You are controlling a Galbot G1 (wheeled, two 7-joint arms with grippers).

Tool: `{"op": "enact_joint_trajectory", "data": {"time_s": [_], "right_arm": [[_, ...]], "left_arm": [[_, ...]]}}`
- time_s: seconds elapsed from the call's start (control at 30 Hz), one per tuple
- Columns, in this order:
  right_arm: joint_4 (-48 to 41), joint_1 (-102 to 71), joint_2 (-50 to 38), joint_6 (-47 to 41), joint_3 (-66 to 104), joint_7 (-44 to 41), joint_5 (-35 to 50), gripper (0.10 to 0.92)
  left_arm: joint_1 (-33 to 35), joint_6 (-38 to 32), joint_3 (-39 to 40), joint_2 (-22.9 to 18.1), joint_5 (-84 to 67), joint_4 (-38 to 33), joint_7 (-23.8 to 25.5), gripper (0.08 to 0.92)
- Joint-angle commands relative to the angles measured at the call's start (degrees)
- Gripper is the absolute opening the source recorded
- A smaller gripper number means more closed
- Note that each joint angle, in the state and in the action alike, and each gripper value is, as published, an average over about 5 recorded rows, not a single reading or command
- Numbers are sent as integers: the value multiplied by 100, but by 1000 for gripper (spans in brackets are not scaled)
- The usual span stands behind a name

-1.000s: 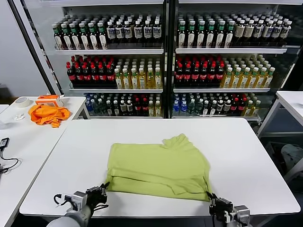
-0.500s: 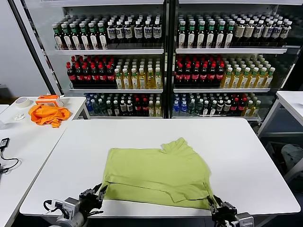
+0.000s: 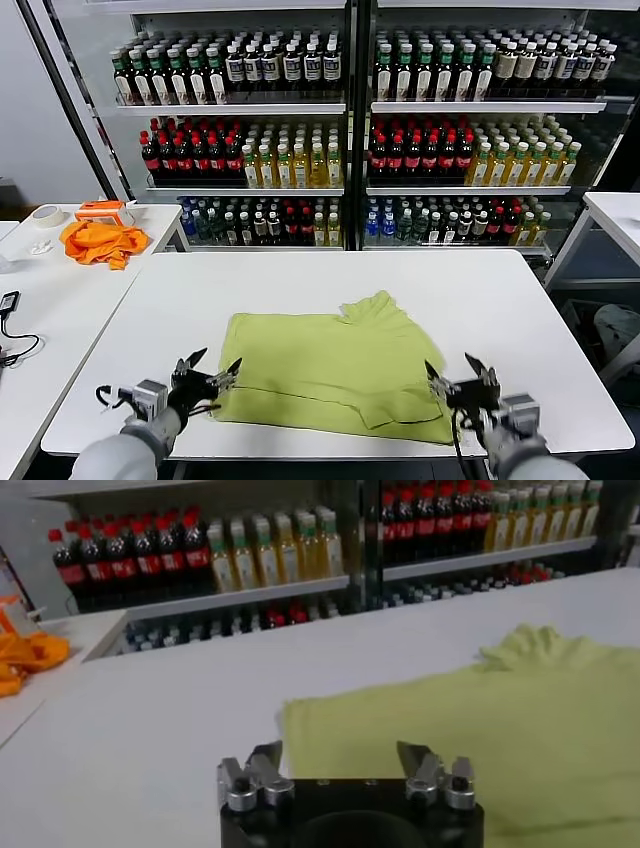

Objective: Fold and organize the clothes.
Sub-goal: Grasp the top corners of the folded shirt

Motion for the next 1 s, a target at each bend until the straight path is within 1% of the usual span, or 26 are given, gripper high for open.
{"op": "enact_joint_trajectory", "data": {"time_s": [0.03, 0.2, 0.3, 0.47, 0.73, 1.0], "right_arm": [[-1857, 2375, 529, -22, -1076, 13, 240, 822], [-2665, 2874, 979, 33, -1442, -81, 63, 823], [-3195, 3080, 1210, 122, -1545, -78, -6, 823], [-3953, 3241, 1514, 264, -1591, -221, -119, 823], [-4502, 3356, 1925, 467, -1685, -340, -405, 823], [-4617, 3310, 2028, 620, -1723, -413, -644, 823]], "left_arm": [[-2166, -167, 810, -130, -129, 2149, 480, 815], [-2618, -215, 1109, -186, -148, 2773, 650, 822], [-2732, -294, 1177, -192, -136, 3013, 785, 823], [-2818, -500, 1220, -227, -129, 3339, 863, 823], [-2865, -581, 1215, -324, -149, 3626, 1003, 823], [-2825, -550, 1224, -356, -240, 3656, 1093, 823]]}}
